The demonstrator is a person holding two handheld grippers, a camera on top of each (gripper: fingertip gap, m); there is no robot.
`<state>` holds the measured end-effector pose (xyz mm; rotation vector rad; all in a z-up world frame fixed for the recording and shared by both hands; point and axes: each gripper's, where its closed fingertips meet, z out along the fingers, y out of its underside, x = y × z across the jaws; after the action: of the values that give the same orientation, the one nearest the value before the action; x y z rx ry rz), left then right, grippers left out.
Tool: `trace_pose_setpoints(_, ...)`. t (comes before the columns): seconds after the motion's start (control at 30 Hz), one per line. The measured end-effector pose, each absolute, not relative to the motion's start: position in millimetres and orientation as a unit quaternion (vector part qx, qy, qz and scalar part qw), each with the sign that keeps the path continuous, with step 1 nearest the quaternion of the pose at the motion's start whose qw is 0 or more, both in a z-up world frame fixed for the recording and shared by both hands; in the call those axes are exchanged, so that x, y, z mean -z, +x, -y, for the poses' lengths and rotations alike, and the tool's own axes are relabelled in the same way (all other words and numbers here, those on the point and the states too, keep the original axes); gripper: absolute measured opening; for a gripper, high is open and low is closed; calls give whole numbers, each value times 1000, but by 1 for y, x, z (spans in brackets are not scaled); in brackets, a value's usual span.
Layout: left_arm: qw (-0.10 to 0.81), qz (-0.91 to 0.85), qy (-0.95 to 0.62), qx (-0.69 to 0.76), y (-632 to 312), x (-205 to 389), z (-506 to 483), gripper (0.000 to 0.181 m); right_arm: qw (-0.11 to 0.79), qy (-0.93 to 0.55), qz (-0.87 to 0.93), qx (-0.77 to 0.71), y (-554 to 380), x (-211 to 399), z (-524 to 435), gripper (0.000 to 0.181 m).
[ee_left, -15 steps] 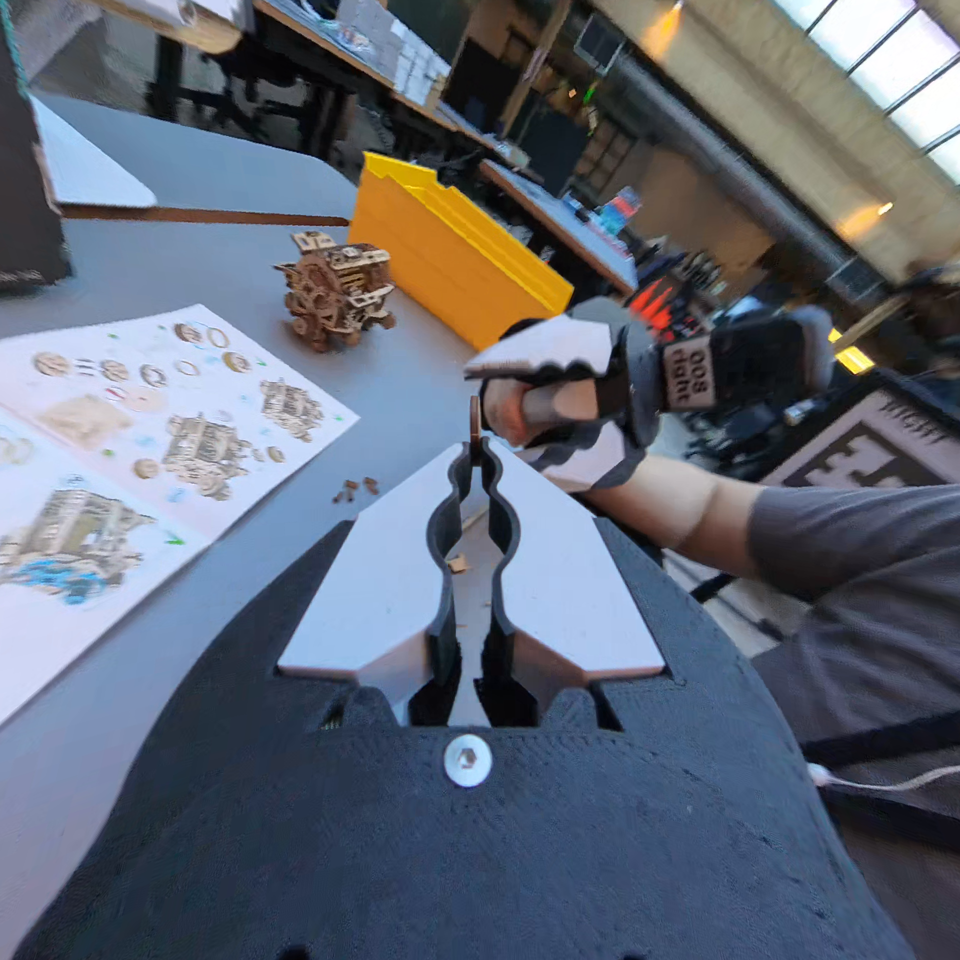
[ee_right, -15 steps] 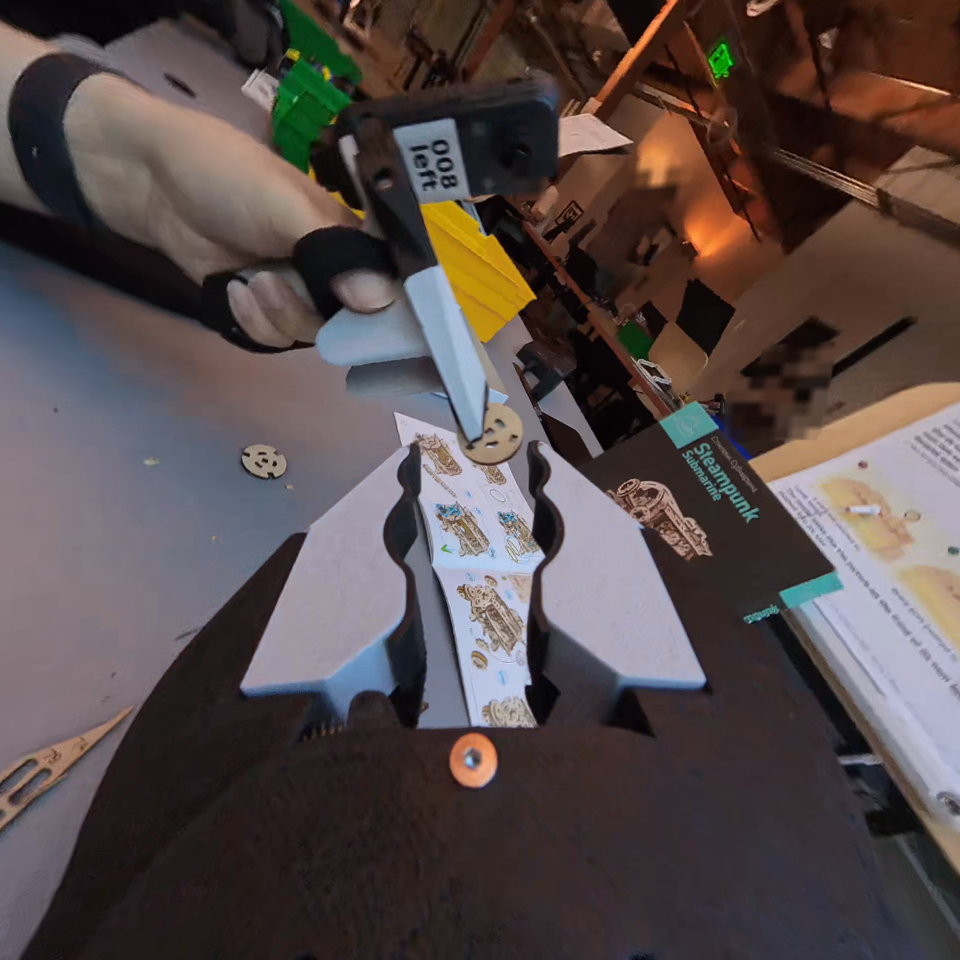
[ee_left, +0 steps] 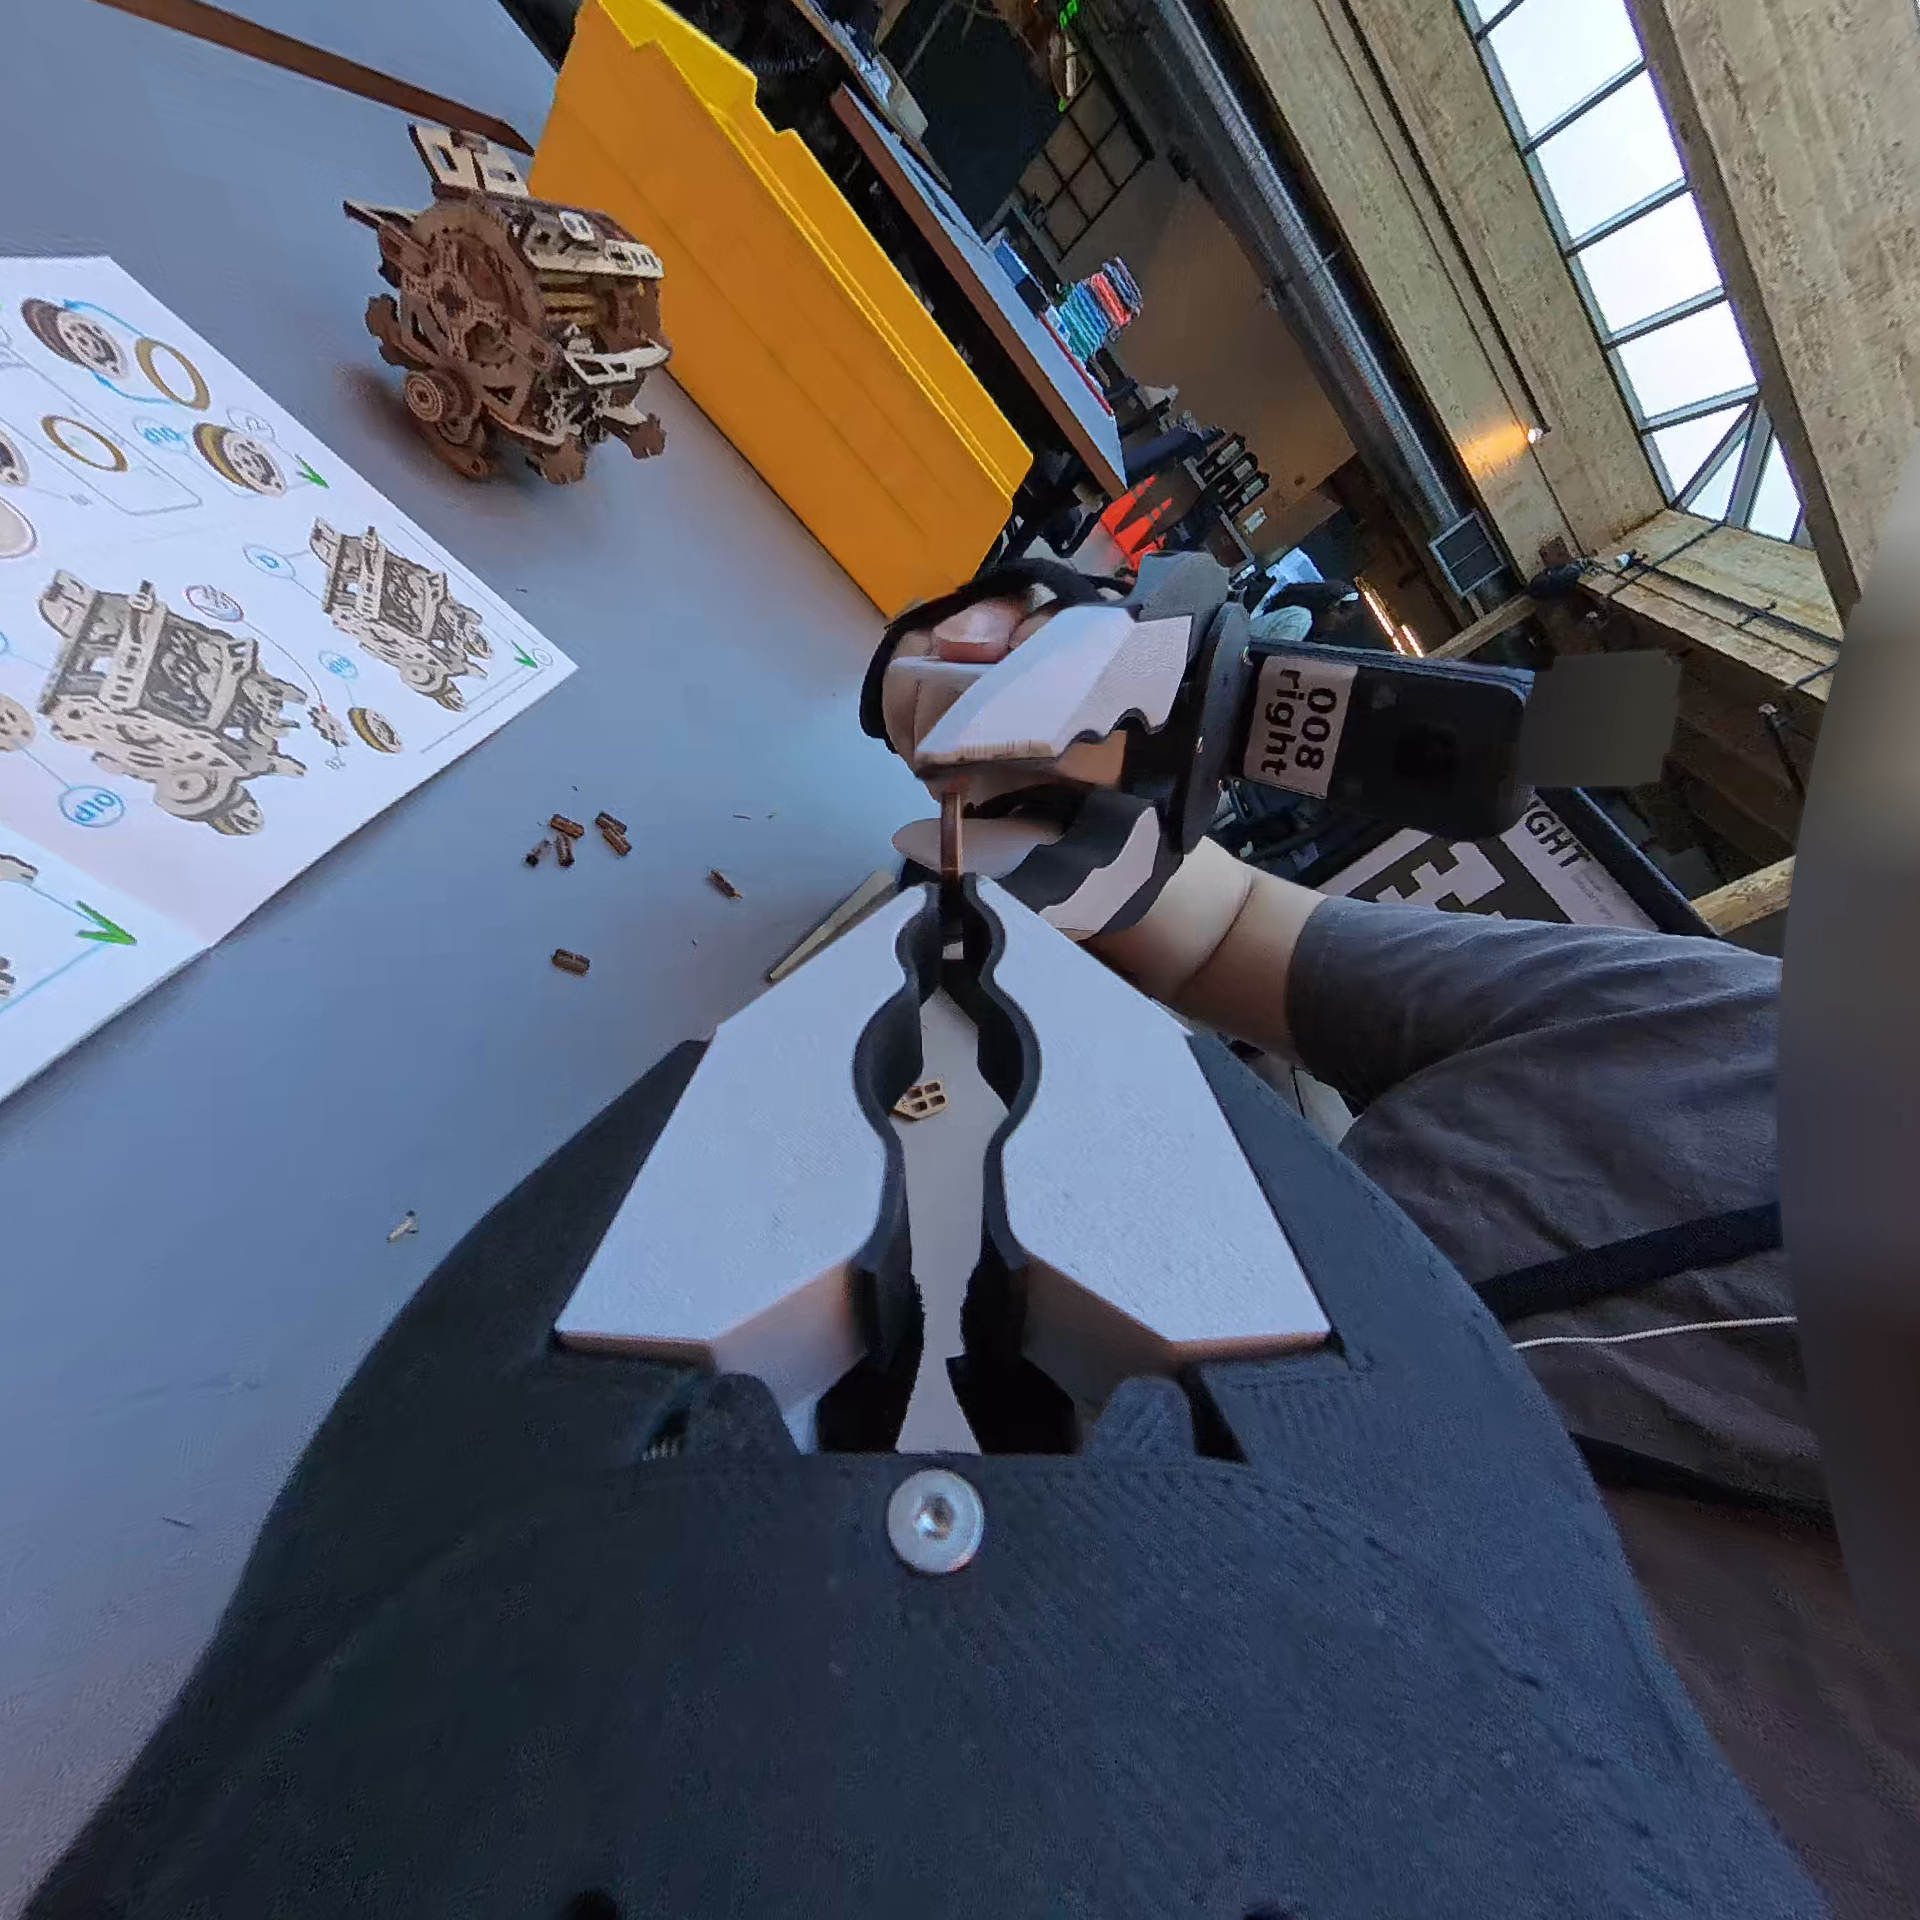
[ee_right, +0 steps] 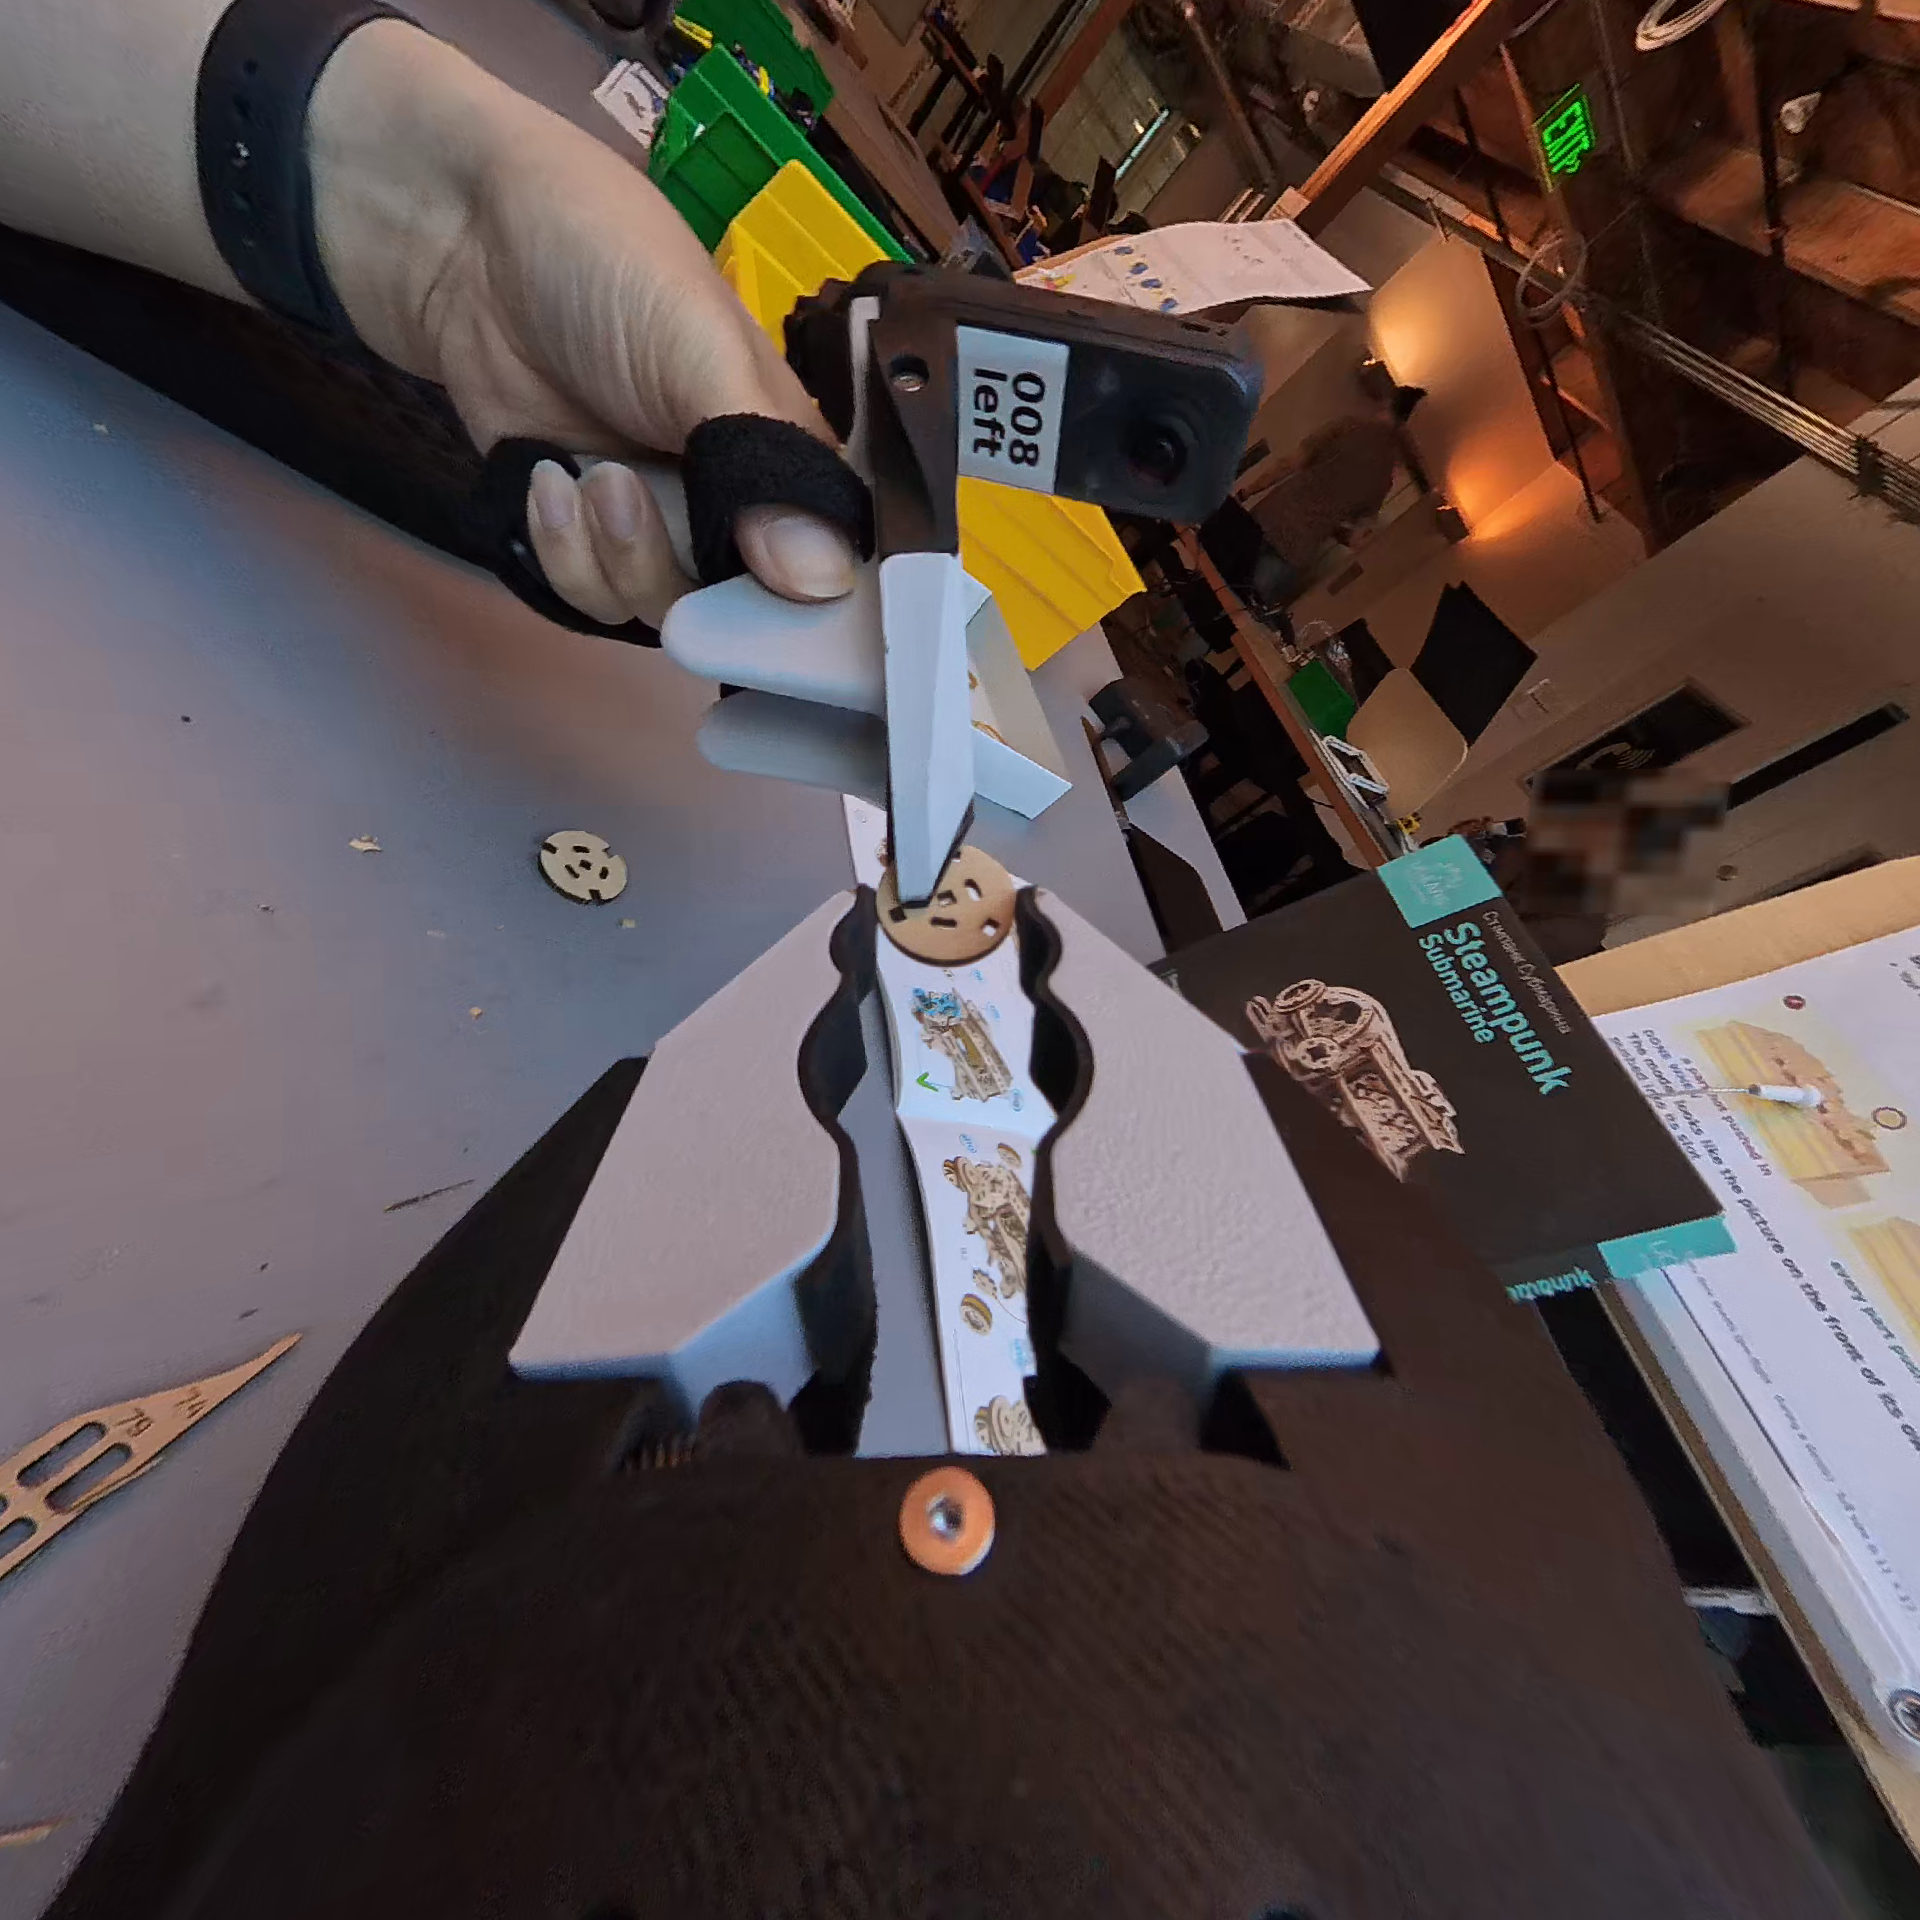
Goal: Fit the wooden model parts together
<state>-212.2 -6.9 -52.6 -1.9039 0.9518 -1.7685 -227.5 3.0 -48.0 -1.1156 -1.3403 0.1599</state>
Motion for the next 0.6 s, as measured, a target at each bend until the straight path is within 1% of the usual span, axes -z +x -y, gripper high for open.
trace_pose_setpoints(0.2,171,-332,-681,631,-214,54,6,1,634,-508,578,-79,-228,50,-4,24)
trace_pose_setpoints(0.3,187,-339,-691,610,-219,57,0,7,634,-515,573,-68,-226,52,-6,24)
trace_pose_setpoints(0.6,158,-340,-678,633,-218,57,6,4,630,-526,568,-71,-226,55,0,24)
